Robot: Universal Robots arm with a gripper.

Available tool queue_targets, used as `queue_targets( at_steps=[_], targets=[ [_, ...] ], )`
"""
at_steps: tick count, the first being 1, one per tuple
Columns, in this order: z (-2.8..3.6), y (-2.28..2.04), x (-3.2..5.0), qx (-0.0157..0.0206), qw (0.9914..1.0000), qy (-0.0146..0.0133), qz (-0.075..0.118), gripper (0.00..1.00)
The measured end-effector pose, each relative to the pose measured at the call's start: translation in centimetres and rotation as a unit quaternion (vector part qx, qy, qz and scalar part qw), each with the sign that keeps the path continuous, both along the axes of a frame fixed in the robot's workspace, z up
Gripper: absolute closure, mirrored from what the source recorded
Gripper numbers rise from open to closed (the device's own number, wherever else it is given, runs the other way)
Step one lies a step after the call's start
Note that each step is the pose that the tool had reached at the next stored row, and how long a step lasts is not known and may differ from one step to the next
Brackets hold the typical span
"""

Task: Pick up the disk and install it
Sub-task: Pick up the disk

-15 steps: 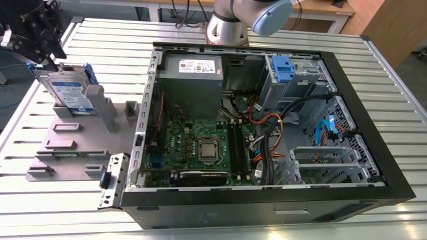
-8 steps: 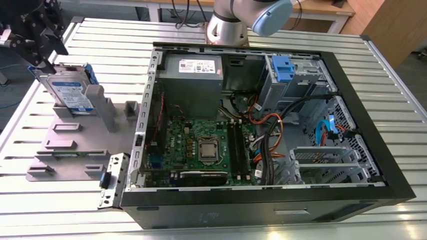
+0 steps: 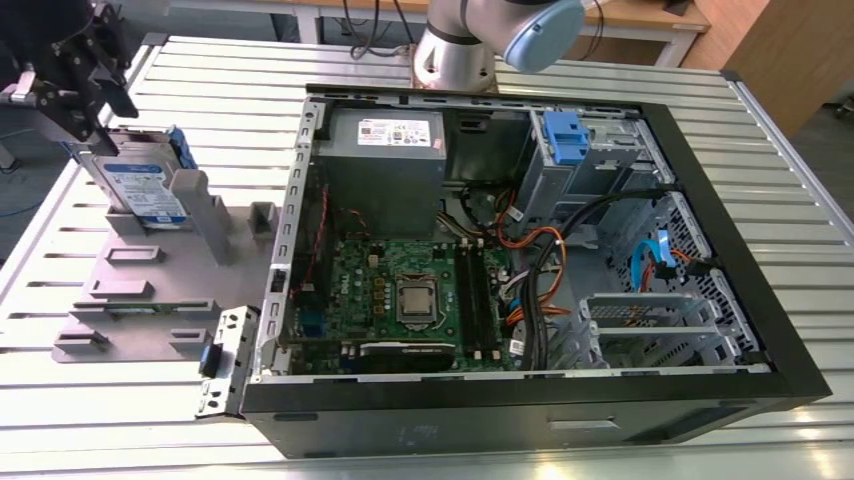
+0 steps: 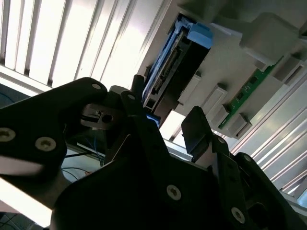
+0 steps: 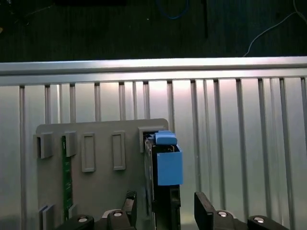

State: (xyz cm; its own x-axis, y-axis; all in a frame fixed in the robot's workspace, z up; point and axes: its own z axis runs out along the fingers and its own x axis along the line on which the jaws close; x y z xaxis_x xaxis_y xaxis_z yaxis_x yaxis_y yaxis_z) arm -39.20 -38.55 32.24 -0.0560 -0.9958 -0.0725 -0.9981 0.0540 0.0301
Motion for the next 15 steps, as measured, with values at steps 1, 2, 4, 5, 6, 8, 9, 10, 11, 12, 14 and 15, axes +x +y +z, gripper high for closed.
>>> queue_targets(
  at_steps=[1, 2, 4, 5, 6, 8, 9, 10, 11, 12, 14, 15],
  targets=[
    [-0.18, 0.0, 0.0, 0.0, 0.99999, 0.0, 0.004, 0.41],
    [-0.36, 0.0, 0.0, 0.0, 0.99997, 0.0, 0.007, 0.41],
    [-0.72, 0.0, 0.0, 0.0, 0.99992, 0.0, 0.012, 0.41],
    [-0.9, 0.0, 0.0, 0.0, 0.9999, 0.0, 0.014, 0.41],
    [-1.08, 0.0, 0.0, 0.0, 0.99987, 0.0, 0.016, 0.41],
    [-1.46, 0.0, 0.0, 0.0, 0.99982, 0.0, 0.019, 0.41],
    [-1.63, 0.0, 0.0, 0.0, 0.99979, 0.0, 0.02, 0.41],
    [-1.81, 0.0, 0.0, 0.0, 0.99977, 0.0, 0.022, 0.41],
    [-1.97, 0.0, 0.0, 0.0, 0.99974, 0.0, 0.023, 0.41],
    [-2.03, 0.0, 0.0, 0.0, 0.99973, 0.0, 0.023, 0.41],
    [-2.03, 0.0, 0.0, 0.0, 0.99973, 0.0001, 0.023, 0.41],
    [-2.03, 0.0, 0.0, 0.0, 0.99973, 0.0001, 0.023, 0.41]
  ],
)
